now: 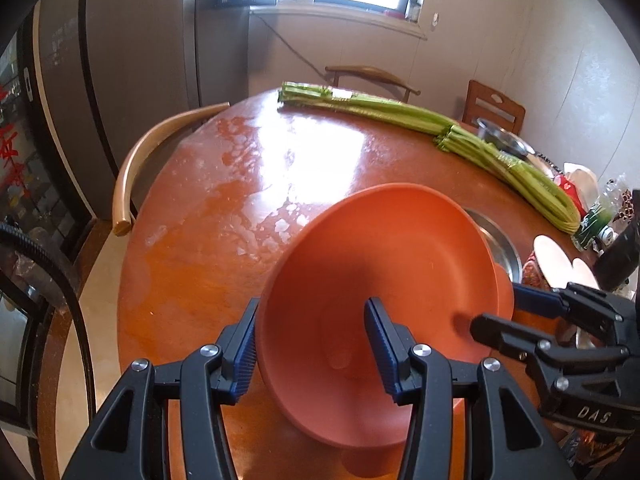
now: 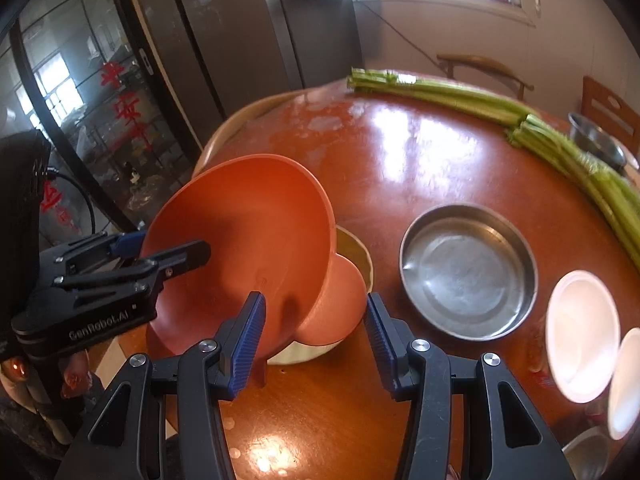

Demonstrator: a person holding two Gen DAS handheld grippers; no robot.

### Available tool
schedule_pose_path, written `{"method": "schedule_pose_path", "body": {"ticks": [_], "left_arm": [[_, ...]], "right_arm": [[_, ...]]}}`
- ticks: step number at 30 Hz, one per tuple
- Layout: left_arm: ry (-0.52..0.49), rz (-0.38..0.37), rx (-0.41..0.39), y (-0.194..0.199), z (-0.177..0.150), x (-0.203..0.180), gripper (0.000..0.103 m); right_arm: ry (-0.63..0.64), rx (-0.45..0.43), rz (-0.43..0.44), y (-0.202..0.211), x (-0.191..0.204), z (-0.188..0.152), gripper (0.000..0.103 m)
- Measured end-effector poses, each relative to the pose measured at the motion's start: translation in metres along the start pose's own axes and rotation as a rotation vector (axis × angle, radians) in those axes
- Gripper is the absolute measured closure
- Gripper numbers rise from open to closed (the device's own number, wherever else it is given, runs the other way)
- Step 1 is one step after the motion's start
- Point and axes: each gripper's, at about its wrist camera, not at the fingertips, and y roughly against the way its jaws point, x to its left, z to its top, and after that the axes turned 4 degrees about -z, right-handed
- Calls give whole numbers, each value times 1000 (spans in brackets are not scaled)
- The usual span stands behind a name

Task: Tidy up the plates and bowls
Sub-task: 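Lift the salmon-orange plate and carry it over the yellow shell plate, then lower the orange plate onto the yellow plate and open the left gripper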

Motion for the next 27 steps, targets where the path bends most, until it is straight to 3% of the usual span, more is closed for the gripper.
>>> {"method": "schedule_pose_path", "body": {"ticks": [10,27], "left_arm": [[-2,3,35,-35,0,3,53],[-17,22,55,-61,1,1,53]], "right_arm": [[-24,57,-26,-25,-5,-5,50],[-44,106,-25,-42,-14,-11,50]]}}
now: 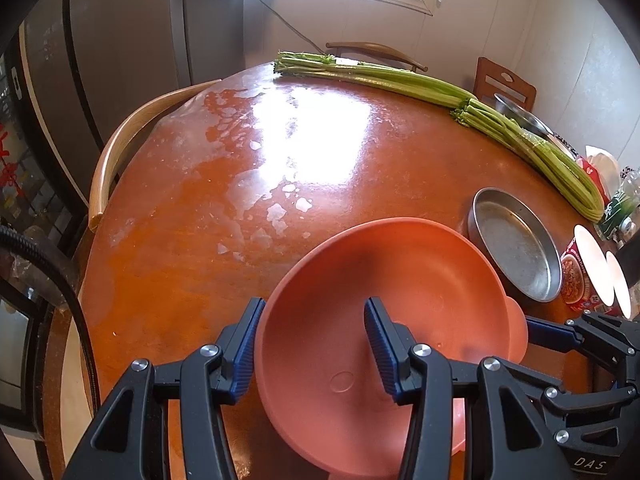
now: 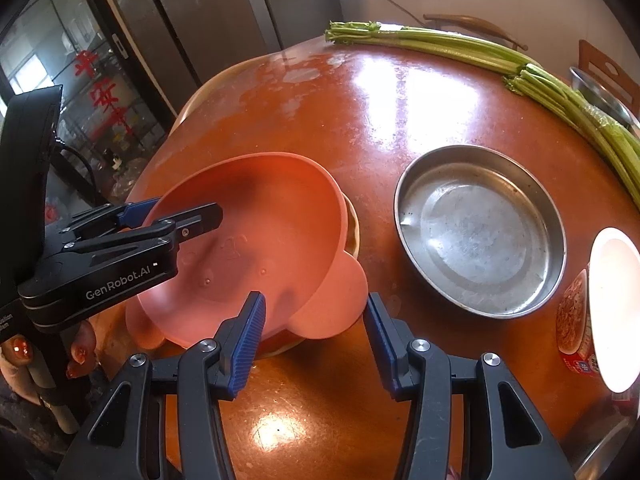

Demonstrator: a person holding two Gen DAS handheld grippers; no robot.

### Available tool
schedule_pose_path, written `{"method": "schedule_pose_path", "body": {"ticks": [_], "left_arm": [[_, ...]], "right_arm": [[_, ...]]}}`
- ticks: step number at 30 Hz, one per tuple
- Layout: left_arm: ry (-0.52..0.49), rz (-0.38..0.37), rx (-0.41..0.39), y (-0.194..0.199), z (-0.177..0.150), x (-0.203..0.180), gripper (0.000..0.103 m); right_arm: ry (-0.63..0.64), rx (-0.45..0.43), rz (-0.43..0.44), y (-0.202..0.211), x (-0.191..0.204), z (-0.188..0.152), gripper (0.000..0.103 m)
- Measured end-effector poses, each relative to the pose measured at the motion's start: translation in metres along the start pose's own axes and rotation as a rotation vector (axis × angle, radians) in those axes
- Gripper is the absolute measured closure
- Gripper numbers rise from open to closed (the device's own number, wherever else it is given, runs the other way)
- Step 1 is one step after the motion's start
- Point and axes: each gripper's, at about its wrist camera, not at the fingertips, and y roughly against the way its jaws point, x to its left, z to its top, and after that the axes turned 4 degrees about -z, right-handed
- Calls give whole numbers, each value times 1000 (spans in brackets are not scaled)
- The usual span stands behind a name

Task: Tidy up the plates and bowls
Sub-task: 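Lower the orange plate onto the yellow plate and open the left gripper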

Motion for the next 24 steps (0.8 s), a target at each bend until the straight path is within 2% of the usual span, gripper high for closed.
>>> {"method": "schedule_pose_path", "body": {"ticks": [24], "left_arm": [[-13,-11,22,-24,9,-5,53]], "right_arm": [[-14,5,-22,-7,-7,5,50]]}}
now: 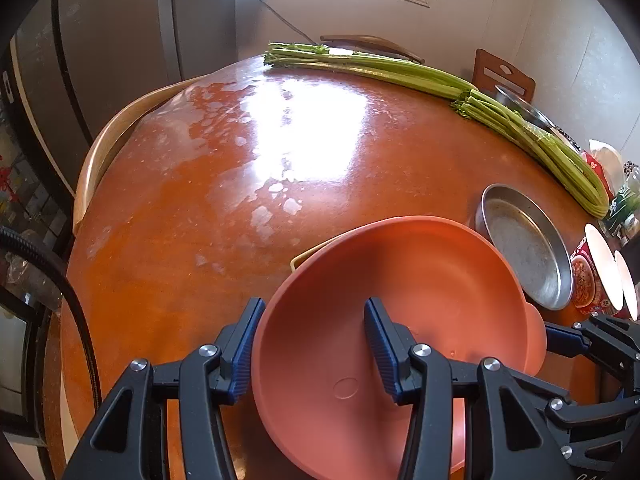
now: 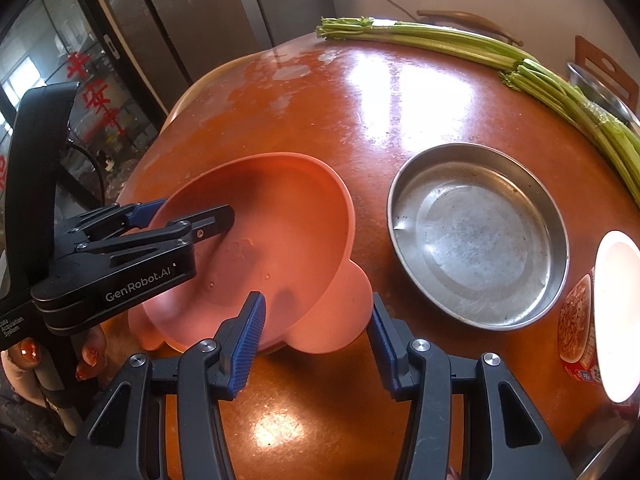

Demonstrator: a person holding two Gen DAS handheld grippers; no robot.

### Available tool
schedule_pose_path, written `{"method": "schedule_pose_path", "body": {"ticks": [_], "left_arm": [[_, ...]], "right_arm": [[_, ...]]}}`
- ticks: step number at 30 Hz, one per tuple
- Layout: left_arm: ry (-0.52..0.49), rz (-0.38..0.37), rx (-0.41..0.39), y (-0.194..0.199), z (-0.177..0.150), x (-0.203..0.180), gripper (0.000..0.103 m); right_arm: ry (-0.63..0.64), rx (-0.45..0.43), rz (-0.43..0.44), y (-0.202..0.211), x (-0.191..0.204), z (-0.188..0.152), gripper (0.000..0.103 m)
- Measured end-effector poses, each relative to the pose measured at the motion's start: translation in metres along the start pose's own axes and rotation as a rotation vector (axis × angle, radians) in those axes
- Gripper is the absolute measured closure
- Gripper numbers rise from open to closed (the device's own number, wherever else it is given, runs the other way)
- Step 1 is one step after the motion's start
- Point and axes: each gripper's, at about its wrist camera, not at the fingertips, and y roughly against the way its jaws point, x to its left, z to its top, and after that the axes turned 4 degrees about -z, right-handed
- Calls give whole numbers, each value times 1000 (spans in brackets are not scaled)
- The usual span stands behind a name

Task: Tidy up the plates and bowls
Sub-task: 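Lower the orange plate onto the yellow plate and open the left gripper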

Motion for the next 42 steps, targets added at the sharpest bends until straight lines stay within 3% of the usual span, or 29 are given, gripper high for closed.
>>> {"method": "schedule_pose_path", "body": {"ticks": [16,31,42], "left_arm": [[0,-18,6,-1,2,-2,52],[6,28,-35,20,-2,3,52],[-6,22,-92,48,-2,-9,51]], "right_arm": [[-27,-17,11,7,-4,1,50],[-48,-64,8,22,-6,-2,50],[-60,-132,21,48,-6,-7,50]]}}
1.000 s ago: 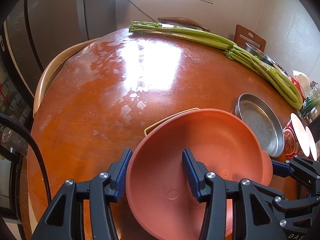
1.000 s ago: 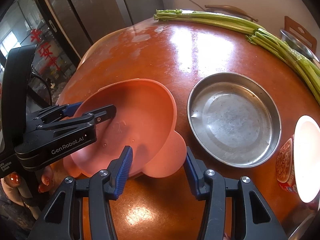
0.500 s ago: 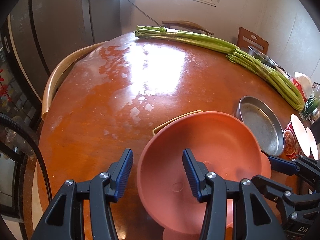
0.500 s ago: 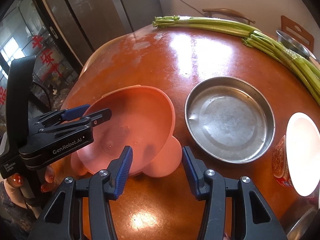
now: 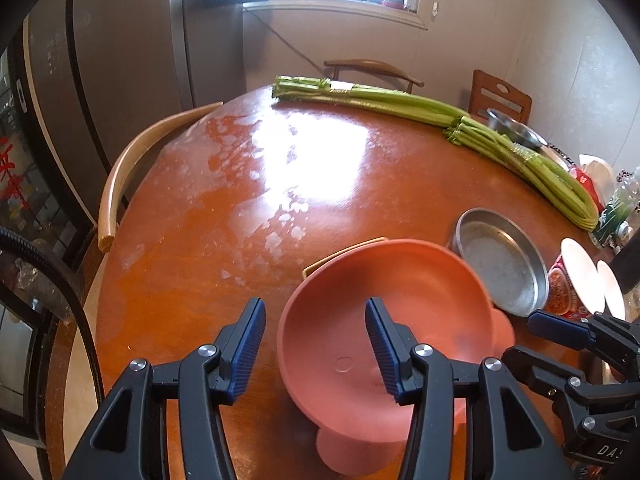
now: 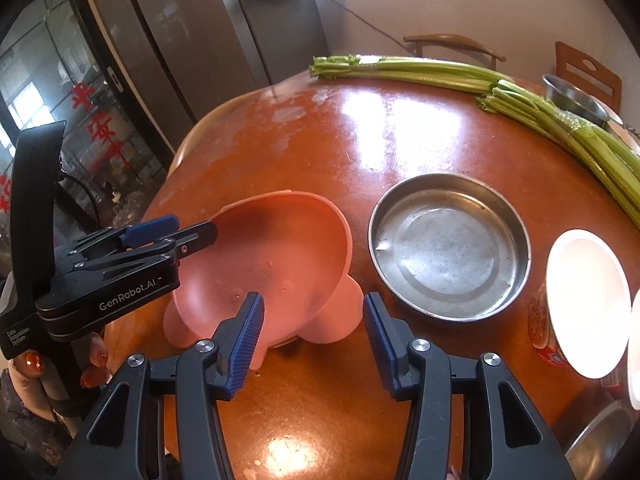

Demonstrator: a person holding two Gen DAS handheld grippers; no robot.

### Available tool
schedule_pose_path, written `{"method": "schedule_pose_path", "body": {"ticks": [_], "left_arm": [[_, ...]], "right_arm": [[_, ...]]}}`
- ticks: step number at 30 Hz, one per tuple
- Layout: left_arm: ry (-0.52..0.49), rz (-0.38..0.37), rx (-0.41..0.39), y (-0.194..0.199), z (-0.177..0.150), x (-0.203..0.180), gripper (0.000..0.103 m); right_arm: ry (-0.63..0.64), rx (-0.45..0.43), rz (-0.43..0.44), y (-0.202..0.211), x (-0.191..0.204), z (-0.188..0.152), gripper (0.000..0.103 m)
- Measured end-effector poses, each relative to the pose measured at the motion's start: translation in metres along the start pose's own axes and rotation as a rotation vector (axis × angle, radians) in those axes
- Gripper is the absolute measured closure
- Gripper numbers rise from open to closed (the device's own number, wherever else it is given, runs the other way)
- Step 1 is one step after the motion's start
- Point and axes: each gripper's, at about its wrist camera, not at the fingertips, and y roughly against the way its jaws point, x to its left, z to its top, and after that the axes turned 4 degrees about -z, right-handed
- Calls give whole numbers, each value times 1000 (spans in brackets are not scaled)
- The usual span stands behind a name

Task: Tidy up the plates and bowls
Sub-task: 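Lower the orange plate onto the yellow plate and open the left gripper, then move the left gripper to the shallow steel pan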

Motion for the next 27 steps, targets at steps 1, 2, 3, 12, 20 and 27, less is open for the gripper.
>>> {"method": "schedule_pose_path", "body": {"ticks": [1,2,3,12,20,27], "left_arm": [[-5,-2,-6,3,1,-3,51],[-9,-2,-11,6,2,-5,51],[-12,-3,-18,9,3,-8,51],[-69,-29,-61,29,12,-43,50],[-138,-43,-78,38,24,-77,50],[-209,-82,-65,35,38,-107,50]], "right_arm": [[-4,-6,0,2,-1,0,50],[-9,-15,1,6,-3,0,50],[-15,-23,0,9,-5,0,50],[-96,-110,-10,47,-33,-9,50],[-180,-175,-31,76,-59,-17,50],[-240,-197,-49,90,-75,-24,50]]}}
